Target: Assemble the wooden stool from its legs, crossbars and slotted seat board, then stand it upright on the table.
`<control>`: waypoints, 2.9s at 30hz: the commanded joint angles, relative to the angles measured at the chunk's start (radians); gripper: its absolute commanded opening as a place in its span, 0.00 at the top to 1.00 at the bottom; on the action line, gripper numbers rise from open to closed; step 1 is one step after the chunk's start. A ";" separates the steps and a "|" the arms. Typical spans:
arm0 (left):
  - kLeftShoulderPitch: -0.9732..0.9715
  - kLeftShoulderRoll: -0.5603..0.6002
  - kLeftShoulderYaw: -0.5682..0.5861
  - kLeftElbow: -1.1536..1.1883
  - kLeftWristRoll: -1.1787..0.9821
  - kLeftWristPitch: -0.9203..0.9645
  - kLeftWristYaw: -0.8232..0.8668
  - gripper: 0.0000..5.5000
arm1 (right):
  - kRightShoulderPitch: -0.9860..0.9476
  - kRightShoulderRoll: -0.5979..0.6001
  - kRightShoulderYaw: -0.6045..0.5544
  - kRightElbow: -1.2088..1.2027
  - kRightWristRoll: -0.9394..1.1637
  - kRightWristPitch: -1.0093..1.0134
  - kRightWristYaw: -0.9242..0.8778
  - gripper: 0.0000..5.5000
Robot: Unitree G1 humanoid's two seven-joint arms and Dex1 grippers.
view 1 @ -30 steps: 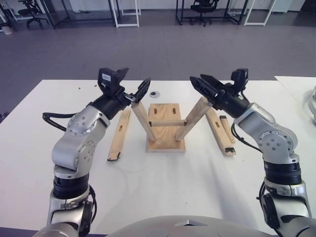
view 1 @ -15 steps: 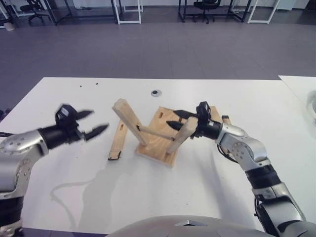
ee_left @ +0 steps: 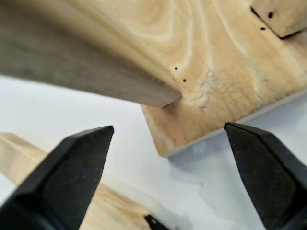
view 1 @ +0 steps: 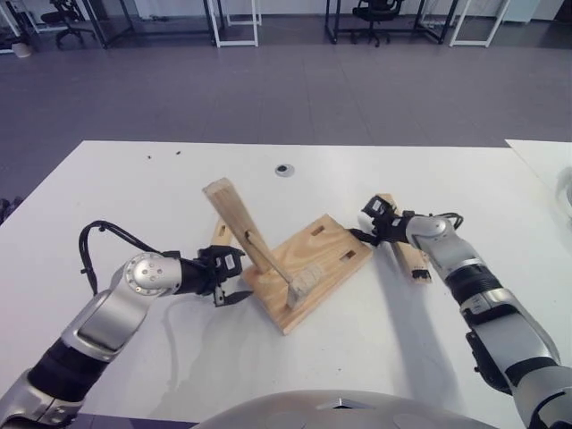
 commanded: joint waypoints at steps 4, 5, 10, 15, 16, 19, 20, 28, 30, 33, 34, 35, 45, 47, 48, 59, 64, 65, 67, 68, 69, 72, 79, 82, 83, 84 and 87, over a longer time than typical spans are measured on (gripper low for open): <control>-0.398 -0.285 0.063 0.661 0.031 -0.203 0.162 0.22 | 0.262 -0.133 -0.082 -0.445 0.106 0.055 0.189 0.32; -0.436 -0.280 0.090 0.728 0.024 -0.241 0.159 0.22 | 0.256 -0.145 -0.119 -0.459 0.105 0.054 0.168 0.32; -0.372 -0.119 0.208 0.724 -0.026 -0.334 0.035 0.22 | 0.066 -0.089 -0.192 -0.296 -0.006 0.001 -0.035 0.32; -0.141 0.000 0.173 0.381 -0.103 -0.258 -0.182 0.22 | -0.102 0.104 -0.124 0.093 -0.100 -0.154 -0.100 0.32; -0.113 0.002 0.148 0.319 -0.099 -0.239 -0.199 0.22 | -0.130 0.131 -0.106 0.172 -0.125 -0.187 -0.099 0.32; -0.107 -0.065 0.055 0.300 -0.009 -0.246 -0.148 0.22 | -0.151 0.173 -0.048 0.284 -0.170 -0.259 -0.001 0.32; -0.115 -0.077 0.019 0.325 0.043 -0.269 -0.124 0.22 | -0.143 0.179 -0.038 0.288 -0.172 -0.274 0.041 0.32; -0.238 -0.373 0.072 0.677 0.118 -0.492 0.285 0.22 | 0.208 0.116 -0.151 -0.278 -0.075 -0.144 -0.001 0.32; -0.217 -0.388 0.103 0.646 0.095 -0.491 0.304 0.22 | 0.272 0.150 -0.281 -0.462 -0.075 -0.046 -0.210 0.32; -0.104 -0.373 0.192 0.473 0.028 -0.412 0.327 0.22 | 0.326 0.195 -0.500 -0.640 0.039 0.116 -0.400 0.32; -0.063 -0.368 0.216 0.413 0.012 -0.382 0.335 0.22 | 0.339 0.190 -0.553 -0.646 0.070 0.168 -0.429 0.32; -0.027 -0.371 0.232 0.355 0.001 -0.348 0.342 0.22 | 0.354 0.170 -0.585 -0.622 0.082 0.197 -0.435 0.32; 0.074 -0.440 0.215 0.076 -0.056 -0.111 0.387 0.22 | 0.399 0.124 -0.546 -0.367 0.084 0.246 -0.353 0.32; 0.072 -0.441 0.222 0.068 -0.059 -0.096 0.392 0.22 | 0.397 0.135 -0.539 -0.368 0.098 0.247 -0.343 0.32; 0.070 -0.441 0.223 0.069 -0.059 -0.093 0.392 0.22 | 0.399 0.141 -0.537 -0.373 0.105 0.251 -0.342 0.32; 0.040 -0.479 0.266 -0.027 -0.159 0.016 0.403 0.22 | 0.468 0.196 -0.538 -0.406 0.136 0.365 -0.422 0.54; -0.022 -0.549 0.345 -0.109 -0.318 0.146 0.448 0.22 | 0.490 0.208 -0.517 -0.378 0.121 0.339 -0.435 0.72; -0.036 -0.567 0.364 -0.124 -0.363 0.181 0.462 0.22 | 0.483 0.223 -0.534 -0.380 0.153 0.360 -0.431 0.75; -0.075 -0.619 0.412 -0.156 -0.484 0.252 0.497 0.22 | 0.455 0.227 -0.550 -0.424 0.146 0.265 -0.456 0.76; -0.094 -0.644 0.437 -0.173 -0.549 0.286 0.517 0.22 | 0.431 0.234 -0.565 -0.472 0.155 0.207 -0.468 0.76; -0.122 -0.679 0.465 -0.185 -0.639 0.322 0.547 0.22 | 0.423 0.251 -0.562 -0.619 0.227 0.188 -0.427 0.76; -0.182 -0.752 0.532 -0.192 -0.861 0.393 0.638 0.22 | 0.445 0.266 -0.436 -0.998 0.345 0.221 -0.317 0.76; -0.244 -0.812 0.520 -0.189 -1.117 0.456 0.822 0.34 | 0.348 0.236 -0.156 -1.241 0.250 0.262 -0.274 0.76; -0.246 -0.791 0.516 -0.206 -1.180 0.456 0.860 0.45 | 0.325 0.233 -0.148 -1.233 0.215 0.256 -0.296 0.76; -0.239 -0.781 0.514 -0.208 -1.189 0.453 0.869 0.48 | 0.319 0.232 -0.149 -1.227 0.203 0.248 -0.301 0.76; -0.232 -0.776 0.512 -0.209 -1.193 0.448 0.879 0.51 | 0.313 0.230 -0.148 -1.220 0.190 0.237 -0.304 0.76; -0.226 -0.769 0.510 -0.205 -1.217 0.427 0.903 0.61 | 0.311 0.226 -0.142 -1.212 0.156 0.214 -0.310 0.76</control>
